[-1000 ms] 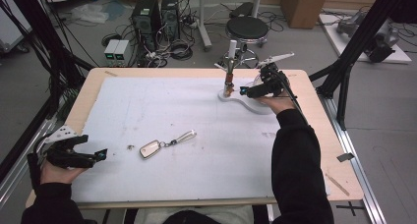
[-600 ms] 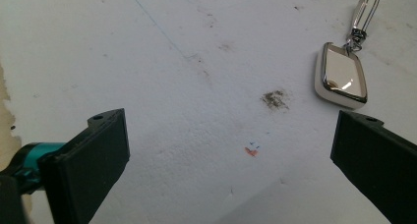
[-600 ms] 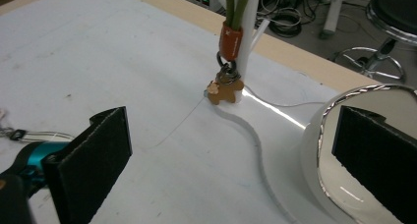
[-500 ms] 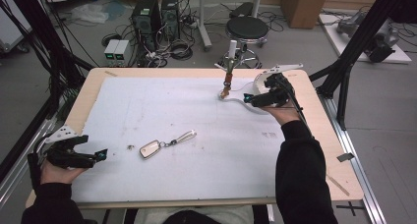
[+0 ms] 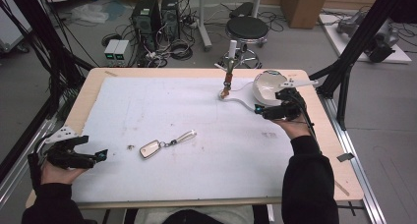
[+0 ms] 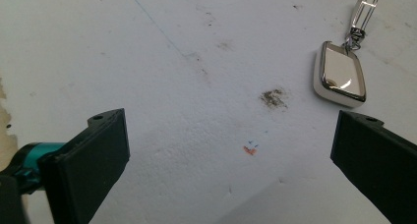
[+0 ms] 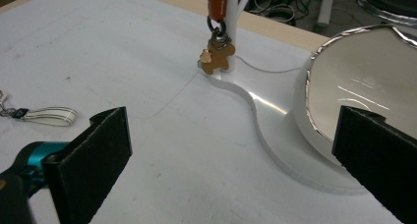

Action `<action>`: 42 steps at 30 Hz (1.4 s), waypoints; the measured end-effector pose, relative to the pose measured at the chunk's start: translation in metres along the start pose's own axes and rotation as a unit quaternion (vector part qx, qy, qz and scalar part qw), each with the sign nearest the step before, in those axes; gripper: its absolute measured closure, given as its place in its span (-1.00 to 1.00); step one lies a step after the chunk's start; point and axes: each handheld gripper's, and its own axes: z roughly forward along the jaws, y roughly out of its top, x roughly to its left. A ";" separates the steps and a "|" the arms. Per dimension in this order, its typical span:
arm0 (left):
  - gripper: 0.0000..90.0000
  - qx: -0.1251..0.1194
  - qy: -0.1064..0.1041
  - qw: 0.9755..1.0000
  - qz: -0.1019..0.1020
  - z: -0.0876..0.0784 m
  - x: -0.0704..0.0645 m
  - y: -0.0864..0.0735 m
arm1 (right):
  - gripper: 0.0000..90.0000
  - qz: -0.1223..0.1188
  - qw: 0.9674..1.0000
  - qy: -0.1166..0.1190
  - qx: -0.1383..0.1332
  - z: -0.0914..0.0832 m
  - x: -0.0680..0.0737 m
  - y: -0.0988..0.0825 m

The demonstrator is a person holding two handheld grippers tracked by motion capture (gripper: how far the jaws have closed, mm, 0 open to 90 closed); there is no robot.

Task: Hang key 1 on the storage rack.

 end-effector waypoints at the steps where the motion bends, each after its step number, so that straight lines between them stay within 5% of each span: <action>1: -0.96 0.000 0.000 1.000 0.000 0.000 0.000 0.000 | -0.99 0.004 1.000 0.000 -0.004 -0.003 -0.001 -0.002; 17: -0.96 0.008 0.003 1.000 0.003 0.002 0.001 0.000 | -0.99 0.006 1.000 -0.014 -0.025 -0.021 0.001 -0.038; 42: -0.96 0.012 0.002 1.000 0.005 0.004 0.000 0.000 | -0.99 0.011 1.000 -0.015 -0.024 -0.021 0.009 -0.091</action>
